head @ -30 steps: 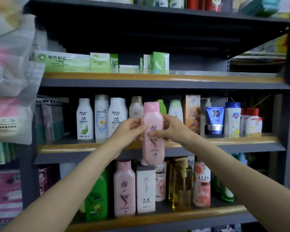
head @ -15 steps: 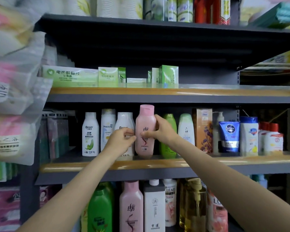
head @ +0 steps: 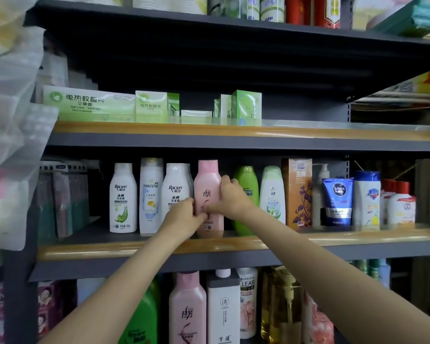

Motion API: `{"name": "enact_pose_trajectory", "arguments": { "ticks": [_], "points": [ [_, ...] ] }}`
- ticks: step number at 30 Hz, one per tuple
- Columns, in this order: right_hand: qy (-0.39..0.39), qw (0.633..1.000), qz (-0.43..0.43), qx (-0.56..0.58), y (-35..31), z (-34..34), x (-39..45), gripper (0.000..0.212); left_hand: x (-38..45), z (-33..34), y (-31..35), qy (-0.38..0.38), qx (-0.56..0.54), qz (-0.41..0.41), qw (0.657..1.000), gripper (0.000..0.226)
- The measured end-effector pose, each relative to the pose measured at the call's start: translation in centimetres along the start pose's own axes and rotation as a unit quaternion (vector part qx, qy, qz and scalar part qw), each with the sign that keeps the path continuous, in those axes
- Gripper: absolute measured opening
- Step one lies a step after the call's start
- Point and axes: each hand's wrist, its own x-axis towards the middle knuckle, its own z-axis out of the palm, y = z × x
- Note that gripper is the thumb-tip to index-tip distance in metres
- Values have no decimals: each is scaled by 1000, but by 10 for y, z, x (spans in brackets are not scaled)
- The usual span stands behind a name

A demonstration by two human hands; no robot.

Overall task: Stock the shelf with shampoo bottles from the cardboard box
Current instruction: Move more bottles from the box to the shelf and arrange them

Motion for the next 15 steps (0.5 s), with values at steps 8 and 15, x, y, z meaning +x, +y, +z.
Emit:
{"name": "enact_pose_trajectory", "arguments": {
  "ticks": [8,15],
  "points": [
    [-16,999,43,28,13,14,-11,52,4,11,-5,-20,51,-6,998,36],
    [-18,998,58,15,9,14,-11,52,6,15,-3,3,104,-3,995,33]
  ]
}}
